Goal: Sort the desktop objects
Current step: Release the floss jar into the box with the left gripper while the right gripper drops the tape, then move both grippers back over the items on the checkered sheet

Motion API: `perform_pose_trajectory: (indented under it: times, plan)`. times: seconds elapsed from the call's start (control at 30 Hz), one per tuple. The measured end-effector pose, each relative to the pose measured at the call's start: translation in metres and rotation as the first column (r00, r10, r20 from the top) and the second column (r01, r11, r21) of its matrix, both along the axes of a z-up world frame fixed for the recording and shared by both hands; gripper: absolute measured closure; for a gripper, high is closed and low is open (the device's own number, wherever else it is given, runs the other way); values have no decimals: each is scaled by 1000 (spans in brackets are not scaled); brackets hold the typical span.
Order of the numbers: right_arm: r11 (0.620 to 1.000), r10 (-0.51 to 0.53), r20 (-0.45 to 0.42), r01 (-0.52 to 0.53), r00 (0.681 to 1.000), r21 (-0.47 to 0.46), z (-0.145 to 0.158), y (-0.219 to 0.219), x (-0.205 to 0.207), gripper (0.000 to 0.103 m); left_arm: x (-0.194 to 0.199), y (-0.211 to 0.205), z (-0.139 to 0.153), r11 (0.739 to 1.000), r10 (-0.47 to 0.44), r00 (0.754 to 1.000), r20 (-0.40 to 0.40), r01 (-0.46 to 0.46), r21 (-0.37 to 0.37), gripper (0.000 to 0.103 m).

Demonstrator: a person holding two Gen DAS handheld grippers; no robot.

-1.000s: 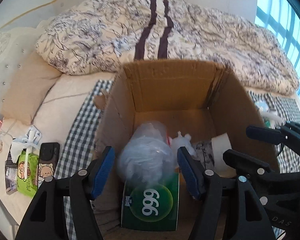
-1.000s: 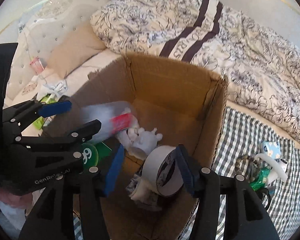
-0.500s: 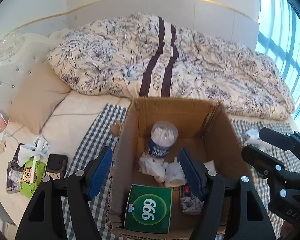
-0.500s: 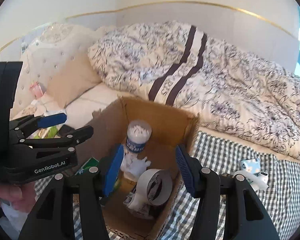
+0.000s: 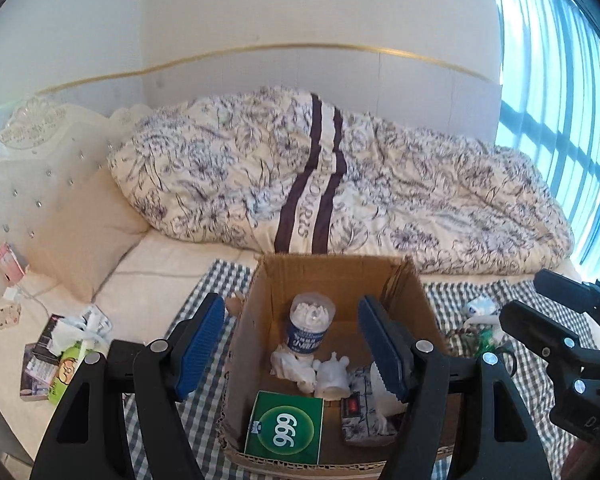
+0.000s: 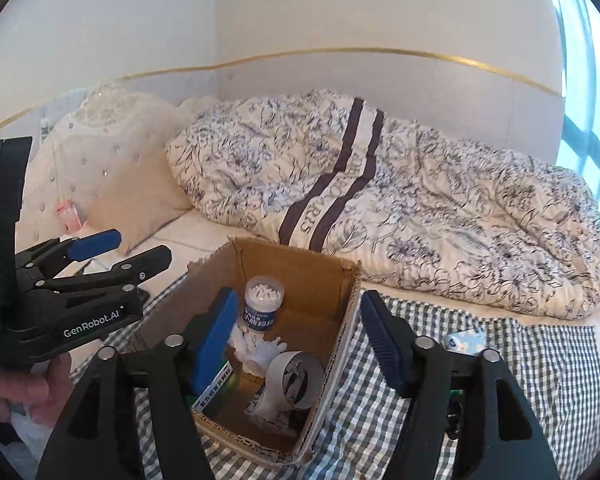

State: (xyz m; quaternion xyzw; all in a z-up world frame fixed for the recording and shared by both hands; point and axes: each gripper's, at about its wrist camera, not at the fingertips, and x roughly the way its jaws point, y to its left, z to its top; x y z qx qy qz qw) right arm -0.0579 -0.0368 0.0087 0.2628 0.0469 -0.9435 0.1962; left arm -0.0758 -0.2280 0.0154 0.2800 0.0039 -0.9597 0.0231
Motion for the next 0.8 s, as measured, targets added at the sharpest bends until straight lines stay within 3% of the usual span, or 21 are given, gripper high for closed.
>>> perform_pose_trajectory:
  times: [0.03, 0.2, 0.33, 0.43, 0.5, 0.67, 0.8]
  plan:
    - [1000, -7, -15, 7, 1000, -8, 4, 3, 5, 16, 3, 0, 3, 1000, -1, 1000, -11, 1, 1, 26]
    - [1000, -17, -69, 16, 998, -16, 20, 16, 27, 15, 18, -2, 15, 999, 30, 997, -64, -28, 26, 22]
    - [999, -34, -113, 29, 993, -39, 29, 35, 41, 9, 26, 0, 21, 997, 62, 994, -91, -57, 60, 22]
    - [998, -48, -136, 41, 990, -55, 31, 47, 44, 5, 32, 8, 26, 996, 66, 992, -111, -58, 70, 10]
    - [997, -55, -145, 46, 988, -69, 32, 55, 44, 3, 34, 17, 29, 997, 57, 990, -126, -50, 60, 10]
    - [994, -58, -133, 44, 990, -101, 28, 76, 38, 0, 36, 44, 35, 999, 39, 990, -139, -37, 18, 7]
    - [991, -81, -109, 68, 991, -115, 24, 98, 35, 0, 34, 60, 35, 999, 47, 989, -140, -43, 31, 3]
